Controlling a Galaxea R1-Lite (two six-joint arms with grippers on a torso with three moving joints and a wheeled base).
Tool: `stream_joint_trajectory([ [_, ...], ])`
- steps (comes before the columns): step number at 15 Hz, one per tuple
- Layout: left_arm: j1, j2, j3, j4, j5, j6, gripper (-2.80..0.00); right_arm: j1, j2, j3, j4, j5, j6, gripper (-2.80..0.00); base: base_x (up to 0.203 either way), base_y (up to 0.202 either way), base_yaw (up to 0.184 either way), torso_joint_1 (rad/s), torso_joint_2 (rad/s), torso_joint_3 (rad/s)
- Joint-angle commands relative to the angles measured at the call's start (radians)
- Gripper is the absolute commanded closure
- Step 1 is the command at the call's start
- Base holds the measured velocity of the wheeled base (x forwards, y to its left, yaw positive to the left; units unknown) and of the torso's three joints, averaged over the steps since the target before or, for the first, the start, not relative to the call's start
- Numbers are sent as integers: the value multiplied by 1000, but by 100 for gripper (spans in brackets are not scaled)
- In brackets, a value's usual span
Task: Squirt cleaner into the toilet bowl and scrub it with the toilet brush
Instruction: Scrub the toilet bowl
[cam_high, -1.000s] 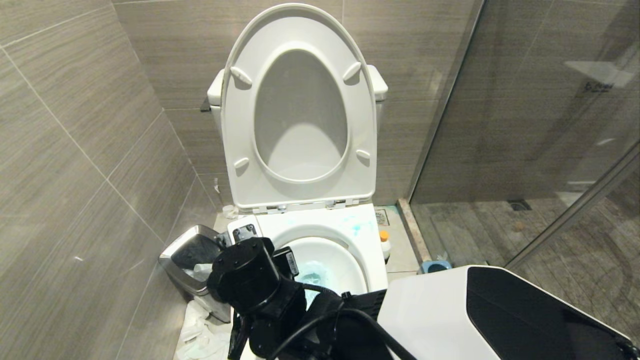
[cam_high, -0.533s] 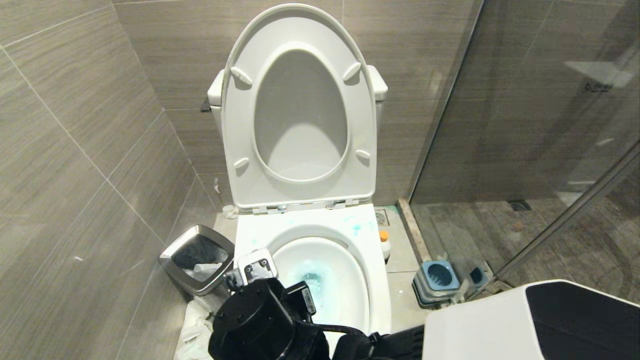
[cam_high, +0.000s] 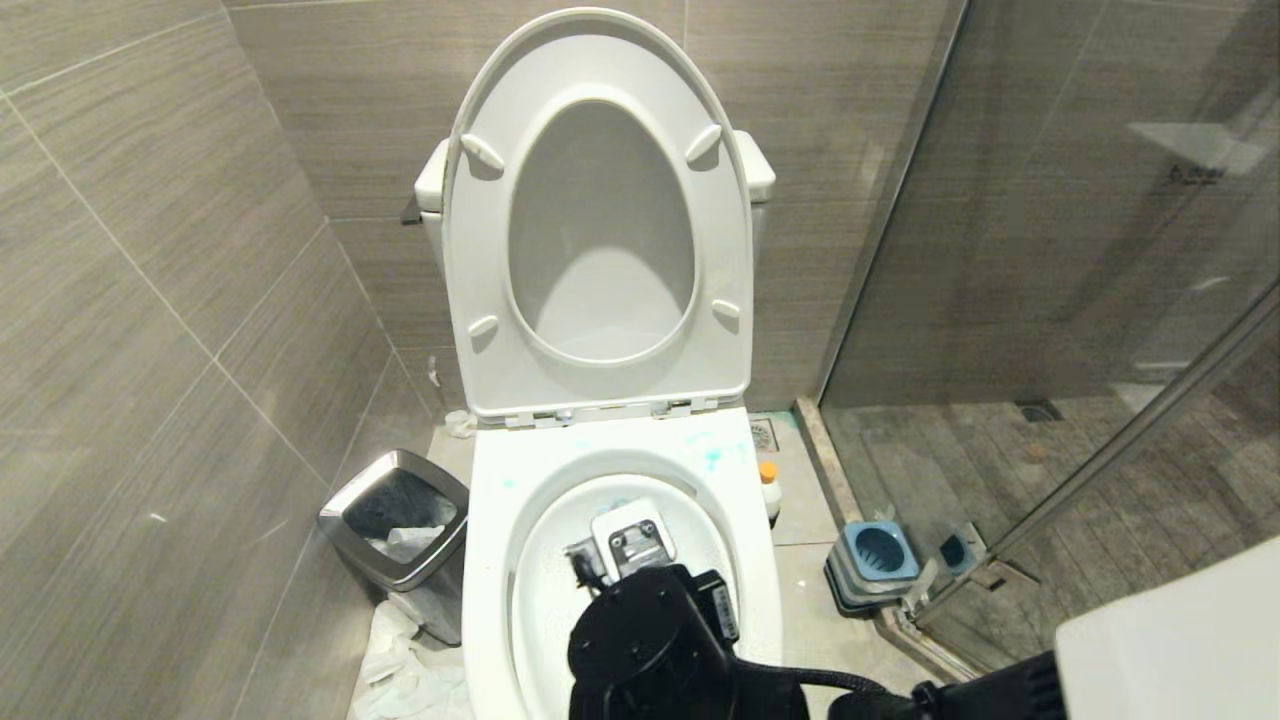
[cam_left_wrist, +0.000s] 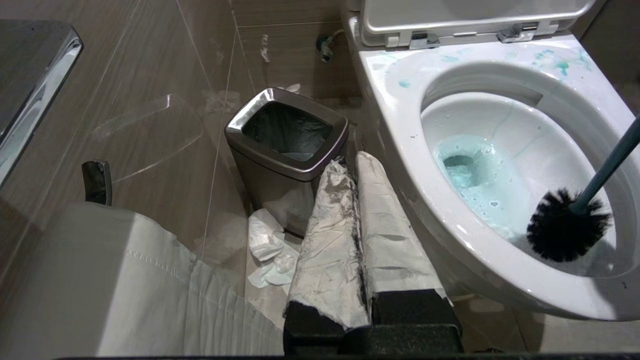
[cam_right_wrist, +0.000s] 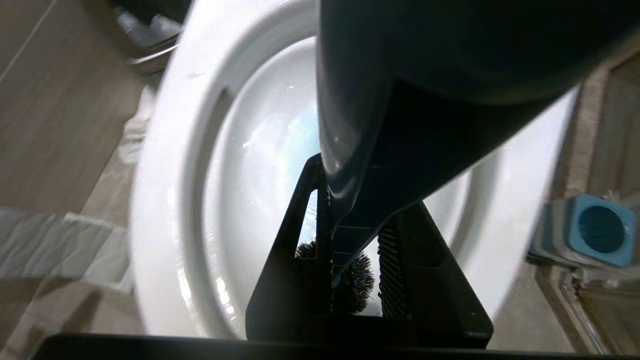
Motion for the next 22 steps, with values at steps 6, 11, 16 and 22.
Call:
stream_joint_trajectory([
  [6,2,1,-1,0,0,0,0,-197,-86,50,-18,6,-3,0,0,0,0,0,0,0],
  [11,2,1,0,0,0,0,0,-246,26,-122,-17,32,-21,0,0,0,0,0,0,0],
  [16,1,1,-1,0,0,0,0,-265,193,-385,-14,58,-120,0,0,0,0,0,0,0],
  [22,2,1,-1,0,0,0,0,-261,367,-668,10,78,-237,0,0,0,0,0,0,0],
])
